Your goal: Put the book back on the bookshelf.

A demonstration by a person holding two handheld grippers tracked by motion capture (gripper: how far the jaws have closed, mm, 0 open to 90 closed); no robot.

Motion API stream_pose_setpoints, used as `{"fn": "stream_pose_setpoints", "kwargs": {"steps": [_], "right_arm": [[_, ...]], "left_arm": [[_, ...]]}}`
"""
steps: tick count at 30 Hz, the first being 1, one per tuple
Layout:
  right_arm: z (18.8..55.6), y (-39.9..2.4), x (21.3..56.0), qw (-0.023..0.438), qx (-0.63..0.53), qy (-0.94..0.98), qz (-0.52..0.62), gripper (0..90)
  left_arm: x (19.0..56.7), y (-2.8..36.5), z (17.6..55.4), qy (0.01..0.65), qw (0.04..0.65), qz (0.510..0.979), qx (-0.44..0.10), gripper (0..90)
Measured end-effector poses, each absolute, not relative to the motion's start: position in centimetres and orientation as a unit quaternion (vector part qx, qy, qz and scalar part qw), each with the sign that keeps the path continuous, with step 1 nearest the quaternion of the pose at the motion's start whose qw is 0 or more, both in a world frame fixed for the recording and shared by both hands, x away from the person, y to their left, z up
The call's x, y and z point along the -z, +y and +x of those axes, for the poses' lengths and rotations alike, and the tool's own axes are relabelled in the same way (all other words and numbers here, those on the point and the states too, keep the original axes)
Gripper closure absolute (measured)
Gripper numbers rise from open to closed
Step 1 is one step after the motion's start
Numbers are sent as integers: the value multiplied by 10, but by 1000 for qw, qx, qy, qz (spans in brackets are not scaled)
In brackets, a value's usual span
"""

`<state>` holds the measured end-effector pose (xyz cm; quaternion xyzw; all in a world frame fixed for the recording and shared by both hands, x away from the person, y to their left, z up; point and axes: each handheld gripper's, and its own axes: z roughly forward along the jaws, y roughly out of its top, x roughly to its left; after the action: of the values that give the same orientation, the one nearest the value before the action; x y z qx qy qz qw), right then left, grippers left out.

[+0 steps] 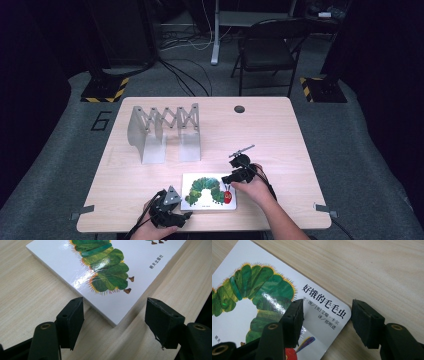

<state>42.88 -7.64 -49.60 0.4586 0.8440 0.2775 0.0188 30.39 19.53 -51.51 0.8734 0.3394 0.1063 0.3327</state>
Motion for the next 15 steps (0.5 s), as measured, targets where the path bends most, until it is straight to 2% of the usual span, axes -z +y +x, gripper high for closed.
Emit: {"fn": "stream_pose_setpoints", "kwargs": {"steps": [15], "right_arm": [[429,-76,495,20,-273,842,466,429]], "left_arm": [[517,184,297,354,320,869,-128,240]]}}
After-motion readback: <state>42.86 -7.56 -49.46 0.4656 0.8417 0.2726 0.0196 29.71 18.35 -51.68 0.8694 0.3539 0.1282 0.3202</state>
